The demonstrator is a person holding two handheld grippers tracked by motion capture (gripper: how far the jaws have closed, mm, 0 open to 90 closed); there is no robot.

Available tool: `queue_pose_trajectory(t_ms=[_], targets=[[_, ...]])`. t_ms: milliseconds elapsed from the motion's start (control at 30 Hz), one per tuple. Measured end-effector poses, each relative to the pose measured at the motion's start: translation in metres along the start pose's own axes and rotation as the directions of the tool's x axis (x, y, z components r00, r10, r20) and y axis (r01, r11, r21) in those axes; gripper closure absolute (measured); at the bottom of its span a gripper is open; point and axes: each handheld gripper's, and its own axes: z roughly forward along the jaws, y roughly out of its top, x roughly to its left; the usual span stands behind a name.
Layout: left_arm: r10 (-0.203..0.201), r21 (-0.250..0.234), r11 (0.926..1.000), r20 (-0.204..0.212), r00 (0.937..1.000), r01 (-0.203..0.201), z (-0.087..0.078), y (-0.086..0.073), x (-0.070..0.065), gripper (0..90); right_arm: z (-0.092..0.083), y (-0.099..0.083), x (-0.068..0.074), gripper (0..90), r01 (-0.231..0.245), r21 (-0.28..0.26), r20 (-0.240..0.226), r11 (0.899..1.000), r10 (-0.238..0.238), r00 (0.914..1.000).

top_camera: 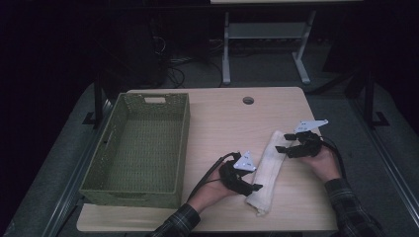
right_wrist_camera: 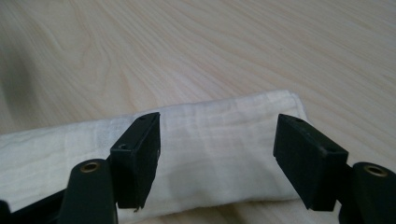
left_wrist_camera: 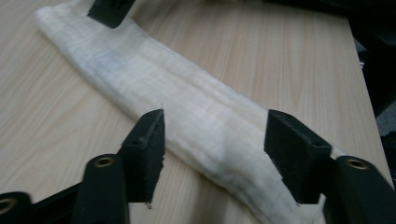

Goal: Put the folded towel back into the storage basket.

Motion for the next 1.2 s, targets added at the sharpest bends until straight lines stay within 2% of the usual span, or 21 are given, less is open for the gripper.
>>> queue_pose_trajectory(t_ms=[100,200,433,533,633,700,767,900,1000,1133,1167,1200], targets=[[0.03,0.01,0.9995,0.035,0.9989,-0.03,0.01,0.007,0.004,30.9,0.0,0.0,-0.001,30.8,0.008,-0.003,0.001,1.0,-0.008,1.0],[0.063,0.021,0.9977,0.049,0.9968,-0.064,0.018,0.011,0.007,27.8,0.0,-0.001,-0.002,30.7,0.012,-0.005,0.002,1.0,-0.012,0.9999],[0.106,0.048,0.9925,0.11,0.9882,-0.112,0.039,0.008,0.011,21.5,0.0,-0.001,-0.002,30.6,0.0,0.005,0.0,1.0,0.0,1.0],[0.128,0.071,0.988,0.122,0.9843,-0.137,0.045,0.005,0.011,21.2,0.001,-0.001,-0.002,30.6,0.0,0.006,0.0,1.0,0.0,1.0],[0.133,0.105,0.9837,0.12,0.9838,-0.146,0.05,0.001,0.011,21.2,0.001,-0.001,-0.002,30.6,-0.005,0.008,-0.001,1.0,0.005,1.0],[0.131,0.099,0.9848,0.118,0.9843,-0.143,0.05,0.0,0.011,21.1,0.002,-0.002,-0.002,30.5,0.0,0.001,-0.004,1.0,0.0,1.0],[0.138,0.107,0.9829,0.116,0.9837,-0.15,0.049,0.0,0.01,22.6,0.002,-0.002,-0.002,30.5,-0.001,0.001,-0.004,1.0,0.001,1.0],[0.135,0.1,0.9843,0.11,0.9847,-0.146,0.046,-0.001,0.006,33.5,0.001,-0.001,-0.002,30.5,-0.004,0.004,-0.007,1.0,0.004,1.0],[0.127,0.111,0.9842,0.101,0.9867,-0.138,0.043,0.0,0.003,50.6,0.0,-0.001,-0.002,30.5,-0.001,0.002,-0.015,1.0,0.001,0.9999],[0.09,0.123,0.9873,0.09,0.9919,-0.101,0.039,-0.001,-0.002,69.8,0.0,0.0,-0.001,29.7,0.017,-0.001,-0.036,1.0,-0.017,0.9992],[0.085,0.133,0.9864,0.088,0.9924,-0.097,0.038,-0.001,-0.002,72.5,-0.001,0.0,0.0,29.2,0.016,0.0,-0.043,1.0,-0.016,0.999],[0.064,0.141,0.9872,0.084,0.9944,-0.075,0.037,-0.001,-0.003,74.6,-0.001,0.001,0.0,29.2,0.017,0.003,-0.044,1.0,-0.017,0.9989]])
